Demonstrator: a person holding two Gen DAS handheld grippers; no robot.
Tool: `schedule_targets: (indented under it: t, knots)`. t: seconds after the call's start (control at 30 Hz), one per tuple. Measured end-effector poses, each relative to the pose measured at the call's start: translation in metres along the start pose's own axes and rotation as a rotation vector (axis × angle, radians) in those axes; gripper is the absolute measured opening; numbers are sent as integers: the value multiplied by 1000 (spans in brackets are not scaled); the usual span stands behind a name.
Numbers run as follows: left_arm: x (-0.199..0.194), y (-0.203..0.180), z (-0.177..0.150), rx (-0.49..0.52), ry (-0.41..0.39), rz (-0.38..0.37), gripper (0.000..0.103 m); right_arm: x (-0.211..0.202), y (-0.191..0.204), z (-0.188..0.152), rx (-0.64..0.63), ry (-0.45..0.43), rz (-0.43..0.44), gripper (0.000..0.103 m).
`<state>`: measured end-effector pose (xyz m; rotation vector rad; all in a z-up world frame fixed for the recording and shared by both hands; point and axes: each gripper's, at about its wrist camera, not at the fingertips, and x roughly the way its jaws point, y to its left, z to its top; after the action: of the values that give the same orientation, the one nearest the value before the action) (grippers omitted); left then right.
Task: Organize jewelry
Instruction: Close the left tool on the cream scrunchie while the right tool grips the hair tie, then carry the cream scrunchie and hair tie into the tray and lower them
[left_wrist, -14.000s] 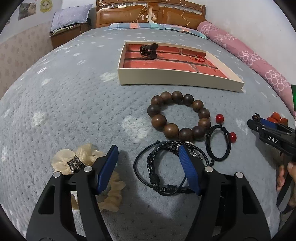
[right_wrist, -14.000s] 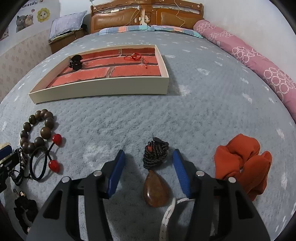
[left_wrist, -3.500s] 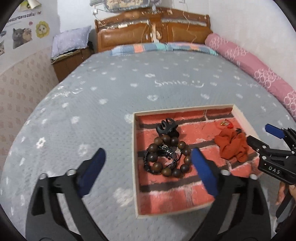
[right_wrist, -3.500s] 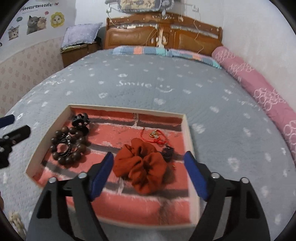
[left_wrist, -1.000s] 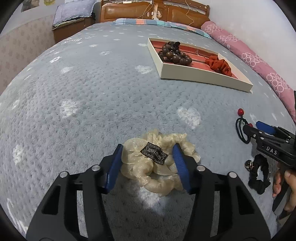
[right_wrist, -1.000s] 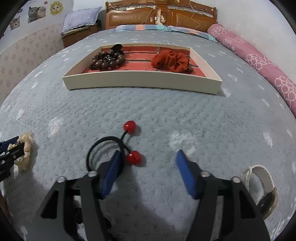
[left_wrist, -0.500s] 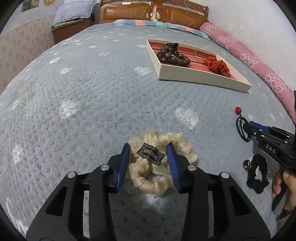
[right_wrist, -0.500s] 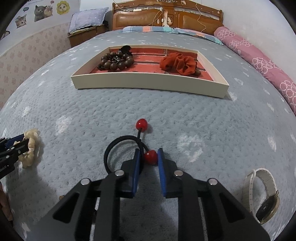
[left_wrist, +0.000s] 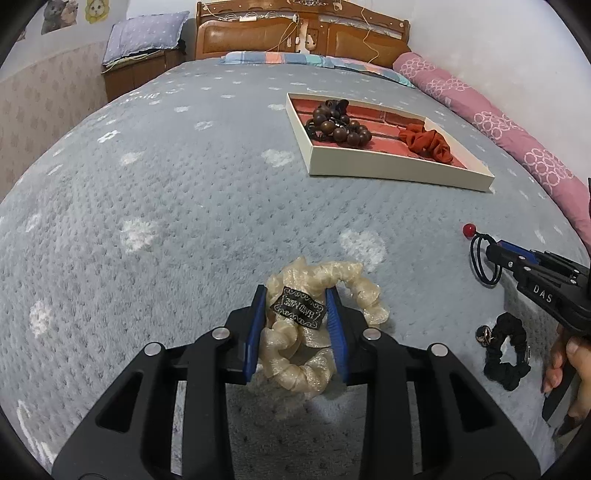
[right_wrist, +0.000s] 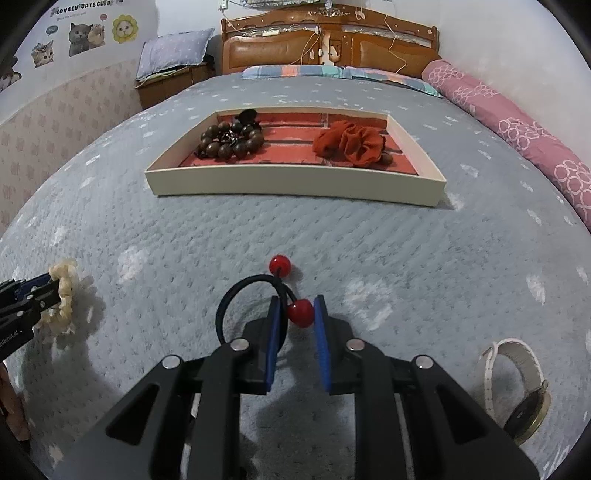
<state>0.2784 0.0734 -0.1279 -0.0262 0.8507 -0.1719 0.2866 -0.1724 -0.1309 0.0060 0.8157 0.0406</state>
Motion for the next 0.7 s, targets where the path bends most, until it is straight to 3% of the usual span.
schedule_targets:
  t: [0.7]
  knots:
    - [6, -29, 29, 32, -34, 15, 30, -9, -31, 35, -3, -92, 9, 19]
